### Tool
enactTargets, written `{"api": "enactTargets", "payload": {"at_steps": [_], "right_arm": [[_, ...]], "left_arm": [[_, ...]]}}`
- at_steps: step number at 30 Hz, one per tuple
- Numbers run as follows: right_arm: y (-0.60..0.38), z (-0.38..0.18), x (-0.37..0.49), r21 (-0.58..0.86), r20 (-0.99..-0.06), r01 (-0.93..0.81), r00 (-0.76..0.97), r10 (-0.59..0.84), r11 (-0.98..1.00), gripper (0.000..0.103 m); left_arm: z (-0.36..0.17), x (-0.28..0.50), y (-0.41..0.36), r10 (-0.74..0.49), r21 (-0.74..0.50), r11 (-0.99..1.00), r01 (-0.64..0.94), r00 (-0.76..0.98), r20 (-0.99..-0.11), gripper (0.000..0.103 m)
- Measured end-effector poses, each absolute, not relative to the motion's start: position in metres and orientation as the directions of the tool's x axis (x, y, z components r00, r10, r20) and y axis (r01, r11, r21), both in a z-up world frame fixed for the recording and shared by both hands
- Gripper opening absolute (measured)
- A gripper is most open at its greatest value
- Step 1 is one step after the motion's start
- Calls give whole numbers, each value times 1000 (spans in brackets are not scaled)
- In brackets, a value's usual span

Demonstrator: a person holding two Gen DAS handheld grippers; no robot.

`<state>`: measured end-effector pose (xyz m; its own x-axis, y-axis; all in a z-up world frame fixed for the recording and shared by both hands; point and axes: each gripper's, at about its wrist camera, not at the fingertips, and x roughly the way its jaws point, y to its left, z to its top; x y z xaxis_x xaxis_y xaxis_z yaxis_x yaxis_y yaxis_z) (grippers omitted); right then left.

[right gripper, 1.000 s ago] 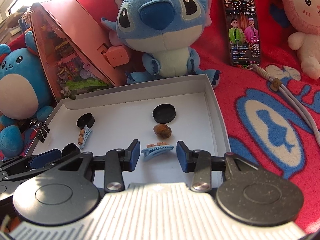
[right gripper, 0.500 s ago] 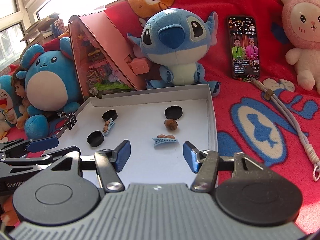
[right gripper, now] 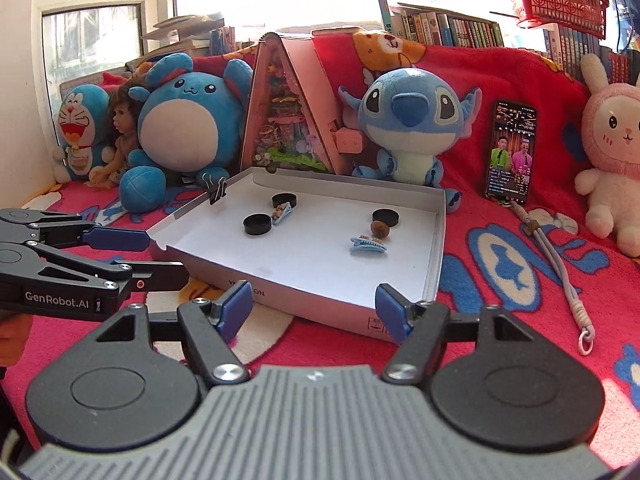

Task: Organize rigid objects
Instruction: 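Move the left tool toward the red crayon while the right tool approaches the brown nut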

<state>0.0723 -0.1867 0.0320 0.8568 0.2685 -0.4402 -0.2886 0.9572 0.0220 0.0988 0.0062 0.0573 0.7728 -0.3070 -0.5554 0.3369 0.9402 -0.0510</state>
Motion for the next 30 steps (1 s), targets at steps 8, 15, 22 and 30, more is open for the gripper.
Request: {"api": "enactTargets", "payload": {"at_steps": [8,15,22,30], "right_arm": [[-183,18,48,-25,-465,-321,842,273,947,79],[-189,3,39,-24,-493,-306,832,254,952,79],[-193,-7,31,-14,-510,-296,824,247,955,79],[-198,-15,27,9,-524,-275,818,239,961,79]], "left_arm": [[40,70,15,-313,-74,938,339,735,-602,66],[26,56,15,-308,-79,939,335,719,-623,66],[20,48,13,-322,-91,934,346,700,-637,61],[16,43,9,-323,-94,934,346,698,-639,51]]}}
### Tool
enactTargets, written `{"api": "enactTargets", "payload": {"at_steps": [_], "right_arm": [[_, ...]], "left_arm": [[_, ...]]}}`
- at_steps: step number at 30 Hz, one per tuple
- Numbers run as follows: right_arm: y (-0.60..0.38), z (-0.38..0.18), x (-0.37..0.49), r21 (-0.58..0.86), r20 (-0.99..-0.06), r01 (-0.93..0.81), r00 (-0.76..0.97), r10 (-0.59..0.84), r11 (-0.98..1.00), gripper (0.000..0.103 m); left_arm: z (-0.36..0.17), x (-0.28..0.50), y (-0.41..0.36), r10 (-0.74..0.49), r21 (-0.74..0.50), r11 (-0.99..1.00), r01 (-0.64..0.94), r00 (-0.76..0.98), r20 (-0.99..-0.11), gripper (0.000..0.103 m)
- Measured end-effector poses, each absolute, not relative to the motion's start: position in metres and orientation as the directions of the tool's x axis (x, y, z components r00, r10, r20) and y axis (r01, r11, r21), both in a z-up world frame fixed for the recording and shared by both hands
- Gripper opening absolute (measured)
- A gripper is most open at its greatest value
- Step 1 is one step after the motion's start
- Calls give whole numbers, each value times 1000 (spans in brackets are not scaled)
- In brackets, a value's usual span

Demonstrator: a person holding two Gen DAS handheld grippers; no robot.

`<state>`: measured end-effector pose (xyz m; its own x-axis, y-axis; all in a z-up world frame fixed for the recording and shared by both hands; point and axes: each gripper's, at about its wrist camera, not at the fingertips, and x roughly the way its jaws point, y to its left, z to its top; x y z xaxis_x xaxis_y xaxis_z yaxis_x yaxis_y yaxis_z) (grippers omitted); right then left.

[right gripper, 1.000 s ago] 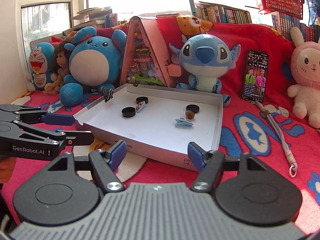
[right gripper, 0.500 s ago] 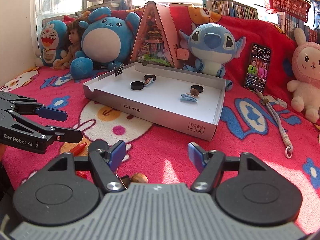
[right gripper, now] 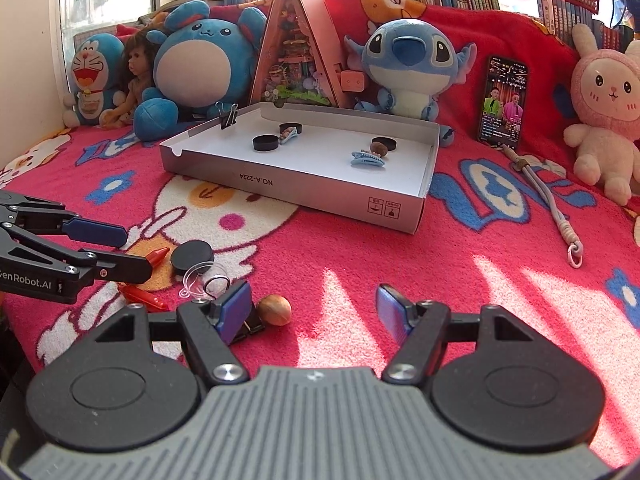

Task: Organize rigid objects
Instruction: 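Move the left tool toward the red crayon while the right tool approaches the brown nut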

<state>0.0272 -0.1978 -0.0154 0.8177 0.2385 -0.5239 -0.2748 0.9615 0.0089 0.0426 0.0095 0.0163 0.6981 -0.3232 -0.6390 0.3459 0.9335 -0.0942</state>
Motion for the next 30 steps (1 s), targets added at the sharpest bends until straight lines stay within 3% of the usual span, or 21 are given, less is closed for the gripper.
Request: {"api": "enactTargets", "payload": {"at_steps": [15,25,30], "right_arm": [[-191,-22,21,-58,-505,-238,845,177,970,79],[-191,-25,22,-16,-521,-247,829,202,969,77],[-189,-26,21,-15,-520,-249,829,206,968,76]], "left_arm": [[14,36,11,-299,-58,938,342,710,-638,47],[13,34,13,-309,-81,938,336,710,-633,46],[12,34,8,-315,-74,935,348,712,-628,39]]}}
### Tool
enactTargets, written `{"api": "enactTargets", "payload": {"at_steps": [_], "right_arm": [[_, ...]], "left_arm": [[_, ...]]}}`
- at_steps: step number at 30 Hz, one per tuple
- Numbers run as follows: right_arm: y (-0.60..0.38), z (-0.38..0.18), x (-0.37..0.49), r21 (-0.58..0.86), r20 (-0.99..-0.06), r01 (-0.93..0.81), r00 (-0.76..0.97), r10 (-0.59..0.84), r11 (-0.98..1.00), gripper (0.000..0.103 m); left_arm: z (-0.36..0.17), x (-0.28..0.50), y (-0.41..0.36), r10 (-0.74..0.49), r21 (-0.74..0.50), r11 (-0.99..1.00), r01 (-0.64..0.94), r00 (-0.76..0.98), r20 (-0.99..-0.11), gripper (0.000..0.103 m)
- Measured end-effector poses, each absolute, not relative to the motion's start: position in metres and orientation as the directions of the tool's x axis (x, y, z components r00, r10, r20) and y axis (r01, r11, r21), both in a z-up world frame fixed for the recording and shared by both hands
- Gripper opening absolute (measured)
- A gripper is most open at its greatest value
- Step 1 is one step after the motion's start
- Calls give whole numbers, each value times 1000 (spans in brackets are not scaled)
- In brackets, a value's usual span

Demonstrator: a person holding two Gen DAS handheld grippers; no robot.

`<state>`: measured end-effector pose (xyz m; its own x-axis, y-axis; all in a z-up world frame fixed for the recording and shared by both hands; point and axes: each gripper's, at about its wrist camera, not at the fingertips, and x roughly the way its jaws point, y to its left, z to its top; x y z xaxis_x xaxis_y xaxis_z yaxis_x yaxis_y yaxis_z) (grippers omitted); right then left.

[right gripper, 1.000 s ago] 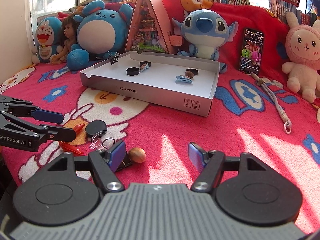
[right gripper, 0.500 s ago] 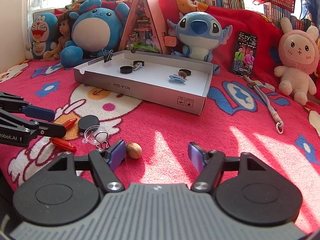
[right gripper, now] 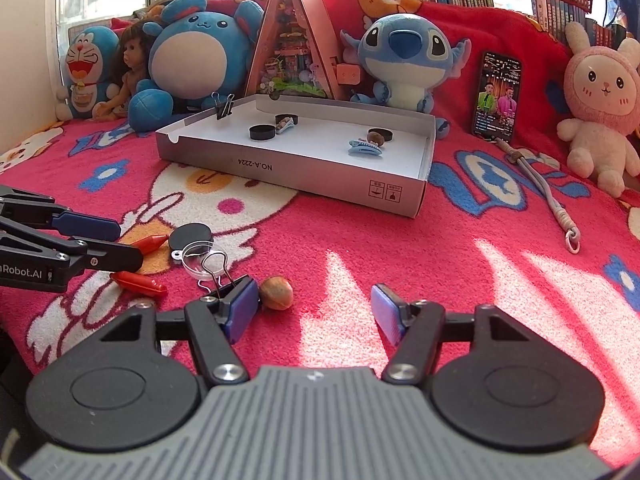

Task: Organize rigid objects
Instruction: 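Move the left tool toward the red crayon while the right tool approaches the brown nut, then grasp the red crayon with the left tool while the right tool grasps the brown nut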

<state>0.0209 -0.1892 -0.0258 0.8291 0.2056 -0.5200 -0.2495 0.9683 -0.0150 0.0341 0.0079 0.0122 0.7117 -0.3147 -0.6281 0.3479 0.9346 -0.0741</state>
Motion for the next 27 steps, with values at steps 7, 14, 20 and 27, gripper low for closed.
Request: {"api": "enactTargets", "payload": {"at_steps": [7,14,20,27], "right_arm": [[-189,-26,20,-17,-519,-250,830,205,968,76],[-190,-26,19,-4,-517,-247,830,209,969,75],[-189,-26,17,21,-515,-246,828,221,969,64],[-188,-26,15,51,-500,-241,834,233,969,51]], "left_arm": [[13,32,14,-289,-39,938,343,718,-634,36],[14,35,26,-260,-49,953,297,728,-635,36],[12,36,17,-210,-7,964,265,750,-627,39],[14,35,15,-185,-5,973,230,771,-609,45]]}}
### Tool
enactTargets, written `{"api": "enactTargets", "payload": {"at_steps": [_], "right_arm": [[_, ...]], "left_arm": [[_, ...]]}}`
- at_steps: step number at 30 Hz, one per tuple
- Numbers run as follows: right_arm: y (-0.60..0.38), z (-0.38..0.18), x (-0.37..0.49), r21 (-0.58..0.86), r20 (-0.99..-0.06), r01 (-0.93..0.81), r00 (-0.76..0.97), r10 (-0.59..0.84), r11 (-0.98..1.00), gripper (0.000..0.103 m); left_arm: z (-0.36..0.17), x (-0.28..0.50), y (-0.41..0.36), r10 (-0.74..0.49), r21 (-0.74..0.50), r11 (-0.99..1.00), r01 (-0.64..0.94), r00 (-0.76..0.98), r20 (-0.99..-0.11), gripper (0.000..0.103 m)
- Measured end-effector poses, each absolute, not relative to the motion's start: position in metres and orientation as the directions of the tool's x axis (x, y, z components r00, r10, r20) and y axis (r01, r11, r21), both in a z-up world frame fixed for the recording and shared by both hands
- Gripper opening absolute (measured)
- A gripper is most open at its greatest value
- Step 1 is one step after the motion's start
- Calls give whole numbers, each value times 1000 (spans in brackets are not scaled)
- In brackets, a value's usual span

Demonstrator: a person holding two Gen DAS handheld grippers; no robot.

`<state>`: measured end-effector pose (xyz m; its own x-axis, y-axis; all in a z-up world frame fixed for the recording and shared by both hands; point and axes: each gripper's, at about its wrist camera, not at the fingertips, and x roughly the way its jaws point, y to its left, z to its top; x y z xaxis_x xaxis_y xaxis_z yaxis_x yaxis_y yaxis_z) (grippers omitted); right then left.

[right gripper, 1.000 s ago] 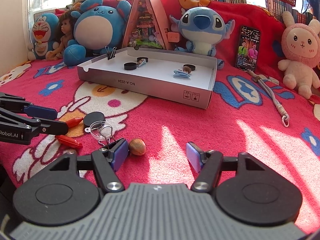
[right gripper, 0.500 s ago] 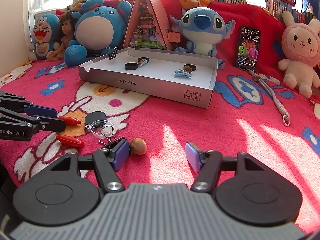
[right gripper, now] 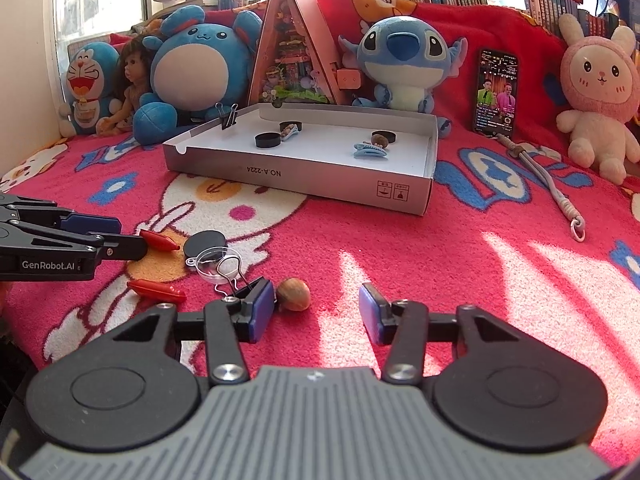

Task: Organize rigid objects
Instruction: 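Grasp the red crayon with the left tool while the right tool grasps the brown nut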

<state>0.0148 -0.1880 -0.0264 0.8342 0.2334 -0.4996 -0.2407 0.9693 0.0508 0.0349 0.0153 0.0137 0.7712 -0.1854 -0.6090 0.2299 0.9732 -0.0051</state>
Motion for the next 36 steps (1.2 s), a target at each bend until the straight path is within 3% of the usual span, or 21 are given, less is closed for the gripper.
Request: {"api": "enactTargets", "payload": {"at_steps": [4,13,20,36], "right_arm": [[-187,-27,16,69,-495,-241,834,243,968,48],[-185,-29,15,100,-490,-223,837,243,970,42],[-188,-30,12,113,-478,-214,844,242,970,34],[-183,-33,13,86,-479,-206,849,222,975,29]], "left_arm": [[16,31,9,-196,-28,974,224,778,-597,51],[10,36,-10,-183,-103,983,151,775,-605,53],[7,34,-18,-157,-33,985,172,789,-594,43],[4,36,-20,-151,-11,984,178,796,-586,43]]}}
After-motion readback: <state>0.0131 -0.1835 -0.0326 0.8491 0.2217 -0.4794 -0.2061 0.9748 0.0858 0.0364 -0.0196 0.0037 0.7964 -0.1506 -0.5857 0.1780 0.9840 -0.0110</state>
